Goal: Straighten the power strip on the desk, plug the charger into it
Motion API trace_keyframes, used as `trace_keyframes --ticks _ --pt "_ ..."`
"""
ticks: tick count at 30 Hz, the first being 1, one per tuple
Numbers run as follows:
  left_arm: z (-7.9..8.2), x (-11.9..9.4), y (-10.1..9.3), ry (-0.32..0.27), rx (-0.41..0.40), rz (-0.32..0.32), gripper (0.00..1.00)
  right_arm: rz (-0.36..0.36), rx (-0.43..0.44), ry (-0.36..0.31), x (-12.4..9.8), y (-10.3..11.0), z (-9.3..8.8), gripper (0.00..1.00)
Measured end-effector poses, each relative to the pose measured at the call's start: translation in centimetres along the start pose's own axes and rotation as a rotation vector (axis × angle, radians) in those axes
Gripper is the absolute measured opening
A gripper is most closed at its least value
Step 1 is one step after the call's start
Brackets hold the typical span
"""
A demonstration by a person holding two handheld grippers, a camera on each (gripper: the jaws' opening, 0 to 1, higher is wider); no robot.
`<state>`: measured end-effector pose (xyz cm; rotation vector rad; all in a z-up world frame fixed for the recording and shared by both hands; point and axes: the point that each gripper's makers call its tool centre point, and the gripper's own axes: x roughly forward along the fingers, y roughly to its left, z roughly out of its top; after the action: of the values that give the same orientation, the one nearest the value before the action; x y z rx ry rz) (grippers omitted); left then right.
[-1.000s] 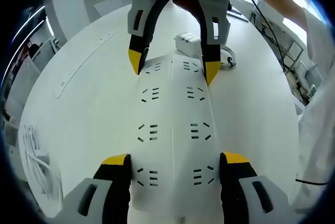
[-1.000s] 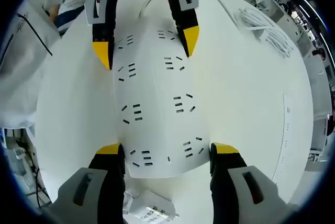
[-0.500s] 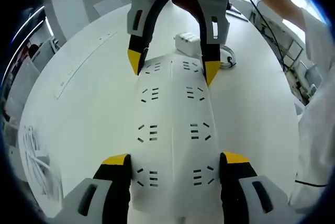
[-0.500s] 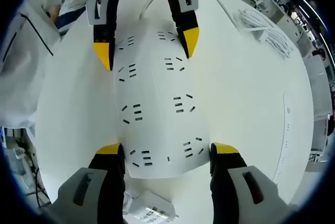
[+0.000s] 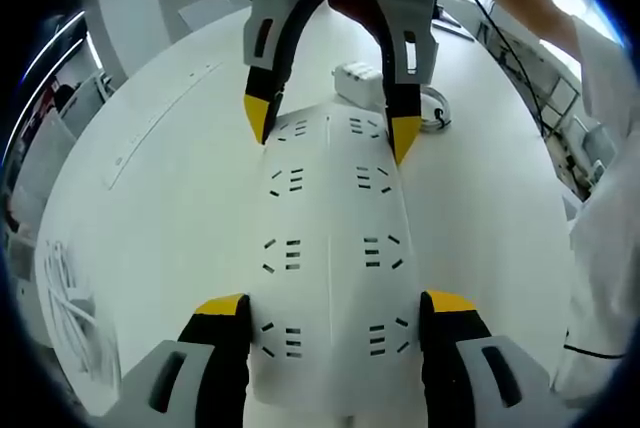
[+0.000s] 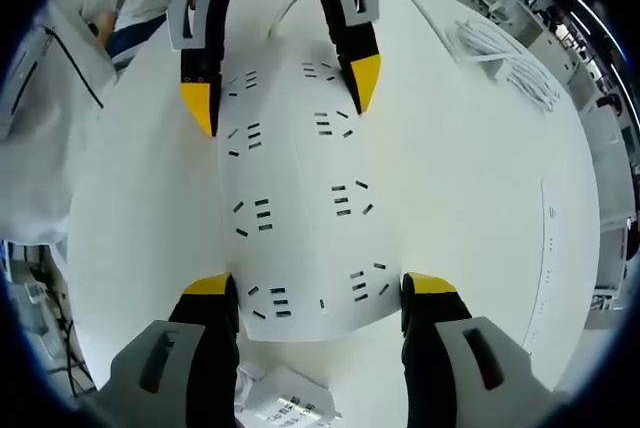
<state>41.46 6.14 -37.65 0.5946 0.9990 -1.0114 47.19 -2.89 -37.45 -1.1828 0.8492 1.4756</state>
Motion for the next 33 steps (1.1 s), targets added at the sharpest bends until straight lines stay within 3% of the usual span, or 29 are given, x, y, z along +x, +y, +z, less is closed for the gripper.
trace_keyframes --ticks 33 --pt "0.10 0.09 0.06 -0.011 0.010 -0.006 0.70 -0.018 0.044 -0.015 -0.06 0.68 -0.04 0.65"
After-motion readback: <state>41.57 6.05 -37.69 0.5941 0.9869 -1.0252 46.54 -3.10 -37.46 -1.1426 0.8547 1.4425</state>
